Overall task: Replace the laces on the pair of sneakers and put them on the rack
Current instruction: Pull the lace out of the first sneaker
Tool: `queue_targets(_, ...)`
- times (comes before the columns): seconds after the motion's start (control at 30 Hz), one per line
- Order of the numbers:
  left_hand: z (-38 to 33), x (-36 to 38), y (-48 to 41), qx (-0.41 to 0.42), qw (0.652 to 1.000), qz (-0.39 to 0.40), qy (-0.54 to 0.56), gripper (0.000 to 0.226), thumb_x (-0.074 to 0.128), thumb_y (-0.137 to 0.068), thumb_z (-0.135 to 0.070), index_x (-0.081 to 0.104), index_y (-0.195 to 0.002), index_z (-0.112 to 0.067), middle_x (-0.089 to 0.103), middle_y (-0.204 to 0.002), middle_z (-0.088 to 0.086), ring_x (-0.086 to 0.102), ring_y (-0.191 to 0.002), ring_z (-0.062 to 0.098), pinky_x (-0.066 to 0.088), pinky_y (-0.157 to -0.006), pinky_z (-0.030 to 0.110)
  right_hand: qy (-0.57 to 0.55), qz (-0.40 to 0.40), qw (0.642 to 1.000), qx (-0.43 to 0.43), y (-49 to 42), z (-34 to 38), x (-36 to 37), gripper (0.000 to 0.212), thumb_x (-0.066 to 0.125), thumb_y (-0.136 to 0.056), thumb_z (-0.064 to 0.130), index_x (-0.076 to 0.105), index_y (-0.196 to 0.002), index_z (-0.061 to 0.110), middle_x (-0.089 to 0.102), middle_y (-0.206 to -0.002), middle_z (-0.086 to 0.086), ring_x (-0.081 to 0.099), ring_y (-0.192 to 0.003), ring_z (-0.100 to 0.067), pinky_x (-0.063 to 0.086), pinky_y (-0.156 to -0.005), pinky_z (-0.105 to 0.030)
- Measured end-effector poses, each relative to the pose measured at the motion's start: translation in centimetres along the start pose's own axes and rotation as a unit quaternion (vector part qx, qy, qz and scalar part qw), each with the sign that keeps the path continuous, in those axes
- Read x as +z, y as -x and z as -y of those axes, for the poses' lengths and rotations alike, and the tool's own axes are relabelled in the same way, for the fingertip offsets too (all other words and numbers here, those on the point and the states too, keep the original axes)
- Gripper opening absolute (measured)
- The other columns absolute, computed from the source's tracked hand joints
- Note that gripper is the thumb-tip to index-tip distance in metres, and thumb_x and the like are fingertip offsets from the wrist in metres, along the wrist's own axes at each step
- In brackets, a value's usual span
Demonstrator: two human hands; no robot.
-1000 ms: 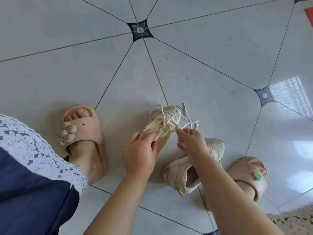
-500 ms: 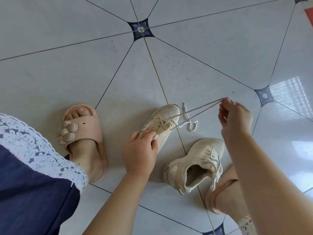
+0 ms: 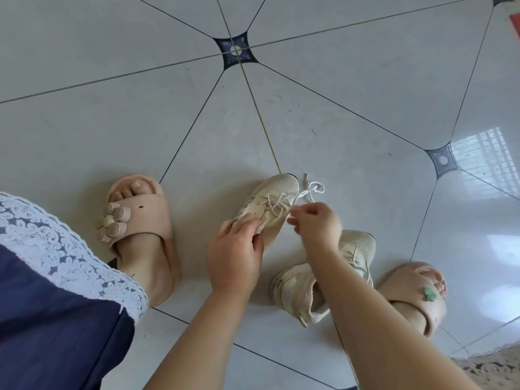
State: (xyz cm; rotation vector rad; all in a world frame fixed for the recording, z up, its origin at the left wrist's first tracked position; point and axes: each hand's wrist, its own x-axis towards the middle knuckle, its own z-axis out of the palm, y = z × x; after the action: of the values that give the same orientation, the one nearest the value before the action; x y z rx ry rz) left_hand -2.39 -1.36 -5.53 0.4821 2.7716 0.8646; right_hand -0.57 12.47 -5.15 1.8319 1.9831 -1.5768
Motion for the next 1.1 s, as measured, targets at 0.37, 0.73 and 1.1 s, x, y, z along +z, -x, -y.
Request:
queue_targets(0.37, -0.3, -0.4, 0.0, -0.009, 1.0, -0.016, 0.005, 0.015, 0.075, -0.069, -0.012, 0.07, -0.082, -0.018, 0.071, -0.086, -0.009, 0.064, -0.078, 0.023, 0.05, -0.053, 0.03, 0.094, 0.169, 0.981, 0.017, -0.5, 0.8, -2.0, 0.016, 0.068, -0.083, 0.028, 0.064, -0.077, 0.014, 0.067, -0.071, -0.002, 0.063, -0.063, -0.012, 0.051, -0.056, -0.025)
queue_targets(0.73, -0.4, -0.3, -0.1, -0.012, 1.0, -0.004, 0.001, 0.009, 0.071, -0.073, -0.01, 0.07, -0.081, -0.015, 0.072, -0.095, -0.005, 0.063, -0.081, 0.026, 0.053, -0.059, 0.035, -0.144, -0.125, 0.981, 0.026, -4.9, 4.6, -7.3, 0.027, 0.054, -0.092, 0.015, 0.056, -0.064, 0.015, 0.059, -0.046, 0.009, 0.059, -0.042, -0.002, 0.047, -0.044, -0.017)
queue_targets(1.1, -0.6, -0.2, -0.1, -0.001, 0.999, -0.041, -0.025, 0.016, 0.077, -0.063, -0.008, 0.07, -0.074, -0.017, 0.073, -0.091, -0.005, 0.064, -0.073, 0.025, 0.05, -0.053, 0.027, 0.314, 0.107, 0.906, -0.262, -2.1, 4.5, -1.0, 0.023, 0.067, -0.081, 0.023, 0.064, -0.103, 0.02, 0.052, -0.091, 0.004, 0.057, -0.09, -0.019, 0.036, -0.068, -0.025)
